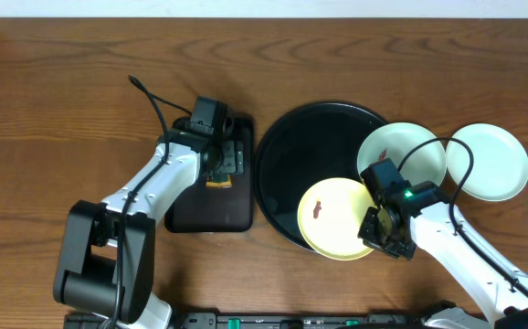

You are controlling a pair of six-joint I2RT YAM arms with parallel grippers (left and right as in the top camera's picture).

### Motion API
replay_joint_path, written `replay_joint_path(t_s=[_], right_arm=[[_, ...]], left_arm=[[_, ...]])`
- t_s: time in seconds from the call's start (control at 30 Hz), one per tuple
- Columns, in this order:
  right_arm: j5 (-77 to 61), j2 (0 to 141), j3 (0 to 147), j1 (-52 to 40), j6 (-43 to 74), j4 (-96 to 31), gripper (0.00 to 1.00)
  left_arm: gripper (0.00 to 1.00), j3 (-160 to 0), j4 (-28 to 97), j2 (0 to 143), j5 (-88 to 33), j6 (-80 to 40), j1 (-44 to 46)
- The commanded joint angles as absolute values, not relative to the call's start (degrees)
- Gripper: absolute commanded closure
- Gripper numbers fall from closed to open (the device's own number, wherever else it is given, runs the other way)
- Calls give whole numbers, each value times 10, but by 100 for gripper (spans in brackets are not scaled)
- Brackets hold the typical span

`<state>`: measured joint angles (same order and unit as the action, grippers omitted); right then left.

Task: Clean dirty plates on tray and stack at the side
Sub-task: 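Grip the yellow plate's right rim with the right gripper, then drag the yellow plate up to the tray center with the right gripper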

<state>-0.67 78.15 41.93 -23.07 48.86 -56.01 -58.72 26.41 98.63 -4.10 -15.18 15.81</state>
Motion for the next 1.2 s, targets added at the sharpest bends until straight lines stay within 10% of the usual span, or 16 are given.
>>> replay_joint_path(t_s=[0.0, 0.37, 1.17], right_arm=[[-8, 783, 412, -233, 498, -559, 78], [-7, 783, 412, -233, 497, -552, 98], [77, 796, 512, -233, 366, -379, 99]], left_arm=[[15, -583, 265, 990, -34, -151, 157], [15, -583, 265, 990, -34, -151, 157], [15, -583, 265, 990, -34, -151, 157]])
